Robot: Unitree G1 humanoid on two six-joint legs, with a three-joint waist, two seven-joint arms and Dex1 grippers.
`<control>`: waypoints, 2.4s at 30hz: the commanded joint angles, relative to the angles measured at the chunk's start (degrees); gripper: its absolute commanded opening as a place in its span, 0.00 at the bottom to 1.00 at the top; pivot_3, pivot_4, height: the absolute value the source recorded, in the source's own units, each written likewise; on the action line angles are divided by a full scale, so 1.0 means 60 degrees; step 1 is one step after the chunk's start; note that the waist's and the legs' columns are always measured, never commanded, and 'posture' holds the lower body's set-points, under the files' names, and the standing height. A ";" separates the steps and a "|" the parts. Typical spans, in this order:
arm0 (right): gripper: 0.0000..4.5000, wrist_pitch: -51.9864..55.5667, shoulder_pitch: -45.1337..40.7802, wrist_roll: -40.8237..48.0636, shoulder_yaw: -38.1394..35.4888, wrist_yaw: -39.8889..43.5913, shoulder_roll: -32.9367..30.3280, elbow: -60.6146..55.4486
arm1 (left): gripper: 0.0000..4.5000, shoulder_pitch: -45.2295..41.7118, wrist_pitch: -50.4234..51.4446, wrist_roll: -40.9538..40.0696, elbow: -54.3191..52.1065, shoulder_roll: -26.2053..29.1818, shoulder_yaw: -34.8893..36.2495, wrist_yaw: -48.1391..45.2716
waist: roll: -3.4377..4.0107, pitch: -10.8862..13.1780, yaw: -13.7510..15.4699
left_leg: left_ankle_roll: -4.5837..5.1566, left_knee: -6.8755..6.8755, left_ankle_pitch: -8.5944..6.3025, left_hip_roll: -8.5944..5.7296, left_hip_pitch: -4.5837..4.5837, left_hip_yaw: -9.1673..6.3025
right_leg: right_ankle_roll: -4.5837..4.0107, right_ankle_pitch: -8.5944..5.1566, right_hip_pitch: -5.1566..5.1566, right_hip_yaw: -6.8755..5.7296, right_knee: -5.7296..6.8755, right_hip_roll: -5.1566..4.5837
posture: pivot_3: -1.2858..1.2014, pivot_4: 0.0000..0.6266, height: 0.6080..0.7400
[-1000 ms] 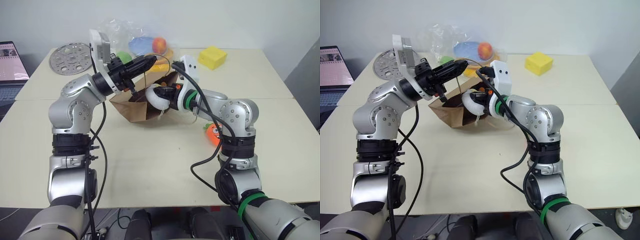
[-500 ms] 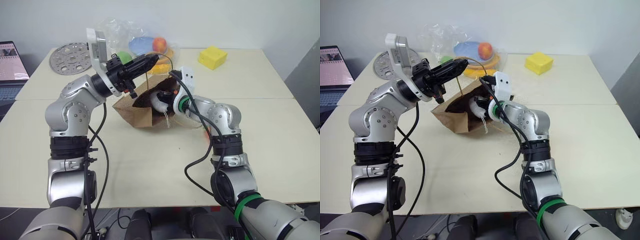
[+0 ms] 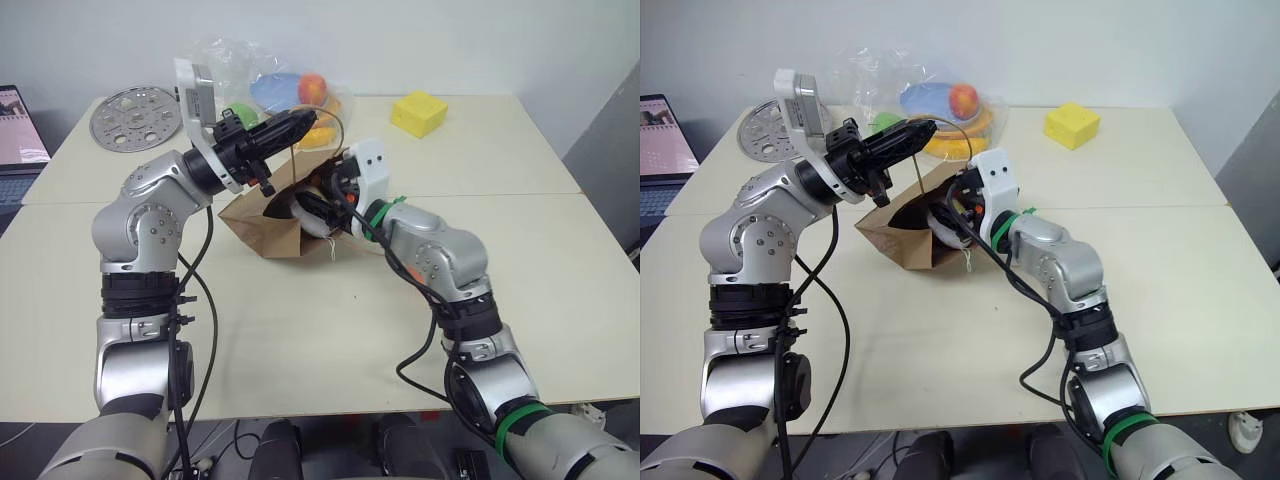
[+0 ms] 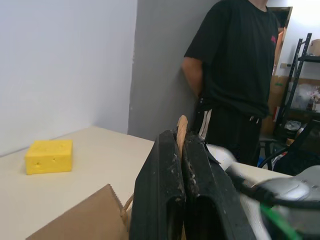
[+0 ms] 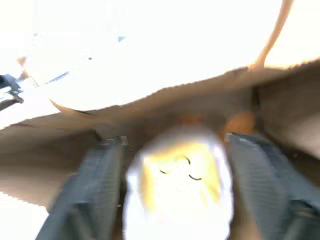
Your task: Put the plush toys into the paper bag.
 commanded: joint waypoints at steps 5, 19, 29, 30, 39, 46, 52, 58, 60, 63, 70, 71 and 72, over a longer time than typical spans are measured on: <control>0.99 0.1154 -0.0170 0.1182 -0.0981 0.0150 -0.0548 -0.1733 | 0.00 -0.0003 -0.0350 0.0084 -0.0050 0.0045 0.0083 0.0005 | 0.0000 0.0000 0.0004 | 0.0001 0.0001 0.0000 0.0000 -0.0001 0.0000 | 0.0000 0.0000 0.0000 0.0001 0.0000 0.0000 | 0.52 0.24 1.00; 0.99 0.2988 0.4871 0.1937 -0.3254 0.0442 -0.5518 -0.5688 | 0.00 -0.0017 -0.0648 0.0298 0.0598 0.0155 0.0026 -0.0333 | -0.0009 -0.0003 0.0342 | 0.0005 0.0020 -0.0003 -0.0009 -0.0051 0.0003 | 0.0000 -0.0001 -0.0018 0.0002 -0.0026 -0.0005 | 0.52 0.24 1.00; 0.99 0.2514 0.6105 0.1131 -0.2114 -0.0393 -0.4773 -0.5501 | 0.00 0.0174 -0.0355 0.0206 0.0259 0.0005 -0.0270 -0.0408 | -0.0012 -0.0005 0.0242 | 0.0003 0.0057 0.0000 -0.0010 -0.0035 0.0004 | 0.0006 0.0002 0.0001 0.0017 -0.0006 0.0001 | 0.52 0.24 1.00; 0.99 0.2360 0.6133 0.0961 -0.1974 -0.0502 -0.4670 -0.5327 | 0.00 0.0250 -0.0314 0.0224 0.0135 -0.0006 -0.0378 -0.0442 | -0.0012 -0.0005 0.0246 | 0.0003 0.0058 0.0000 -0.0009 -0.0035 0.0002 | 0.0007 0.0002 0.0006 0.0015 -0.0008 0.0000 | 0.52 0.24 1.00; 0.78 0.1622 0.6463 0.0332 -0.1607 -0.0528 -0.4462 -0.4817 | 0.00 0.0215 -0.0289 0.0343 0.0107 0.0089 -0.0506 -0.0445 | -0.0012 -0.0004 0.0241 | 0.0003 0.0053 -0.0001 -0.0008 -0.0033 0.0001 | 0.0007 0.0002 0.0004 0.0012 -0.0008 0.0001 | 0.52 0.24 1.00; 0.22 0.1357 0.6437 0.0311 -0.2104 -0.0367 -0.4613 -0.4865 | 0.00 0.0202 -0.0197 0.0376 0.0050 0.0090 -0.0575 -0.0467 | -0.0012 -0.0004 0.0249 | 0.0003 0.0054 -0.0001 -0.0008 -0.0033 0.0000 | 0.0007 0.0002 0.0006 0.0011 -0.0007 0.0001 | 0.52 0.24 1.00; 0.00 0.1144 0.5826 0.1036 -0.3225 0.0759 -0.5607 -0.5243 | 0.00 0.0070 -0.0188 0.0441 0.0181 0.0109 -0.0622 -0.0546 | -0.0011 -0.0004 0.0280 | 0.0003 0.0057 -0.0001 -0.0009 -0.0034 0.0001 | 0.0007 0.0002 0.0008 0.0012 -0.0009 0.0000 | 0.52 0.24 1.00; 0.00 0.1530 0.4468 0.2347 -0.3223 0.1938 -0.6310 -0.5563 | 0.00 0.0084 -0.0185 0.0439 0.0193 0.0038 -0.0685 -0.0577 | -0.0011 -0.0004 0.0259 | 0.0003 0.0054 -0.0001 -0.0007 -0.0026 -0.0001 | 0.0006 0.0002 0.0015 0.0009 -0.0007 0.0003 | 0.52 0.24 1.00; 0.00 0.1505 0.4016 0.2451 -0.2827 0.2152 -0.6480 -0.5521 | 0.00 0.0068 -0.0201 0.0445 0.0227 0.0005 -0.0705 -0.0583 | -0.0011 -0.0003 0.0258 | 0.0004 0.0056 -0.0001 -0.0008 -0.0026 -0.0001 | 0.0006 0.0003 0.0022 0.0007 -0.0014 0.0001 | 0.52 0.24 1.00; 0.00 0.1603 0.3101 0.2317 -0.2004 0.1546 -0.5571 -0.4779 | 0.00 0.0033 -0.0206 0.0439 0.0229 -0.0090 -0.0752 -0.0532 | -0.0013 -0.0004 0.0245 | 0.0004 0.0057 -0.0001 -0.0007 -0.0024 -0.0003 | 0.0006 0.0003 0.0022 0.0005 -0.0013 0.0001 | 0.52 0.24 1.00; 0.00 0.1069 0.1612 0.1331 -0.0195 0.1599 -0.4634 -0.3504 | 0.00 -0.0051 -0.0113 0.0357 0.0175 -0.0115 -0.0752 -0.0519 | -0.0009 -0.0002 0.0232 | 0.0003 0.0058 -0.0001 -0.0007 -0.0020 -0.0001 | 0.0006 0.0003 0.0020 0.0006 -0.0006 0.0000 | 0.52 0.24 1.00; 0.00 0.0964 0.1467 0.1139 0.0169 0.1859 -0.4759 -0.3352 | 0.00 -0.0048 -0.0123 0.0362 0.0157 -0.0123 -0.0760 -0.0516 | -0.0009 -0.0002 0.0237 | 0.0003 0.0058 -0.0001 -0.0007 -0.0020 -0.0002 | 0.0006 0.0003 0.0018 0.0006 -0.0006 0.0000 | 0.52 0.24 1.00; 0.00 0.0830 0.1337 0.0896 0.0502 0.2012 -0.4826 -0.3161 | 0.00 -0.0042 -0.0090 0.0324 0.0121 -0.0139 -0.0748 -0.0506 | -0.0009 -0.0002 0.0246 | 0.0003 0.0056 -0.0001 -0.0006 -0.0020 -0.0004 | 0.0006 0.0003 0.0018 0.0001 -0.0007 0.0000 | 0.52 0.24 1.00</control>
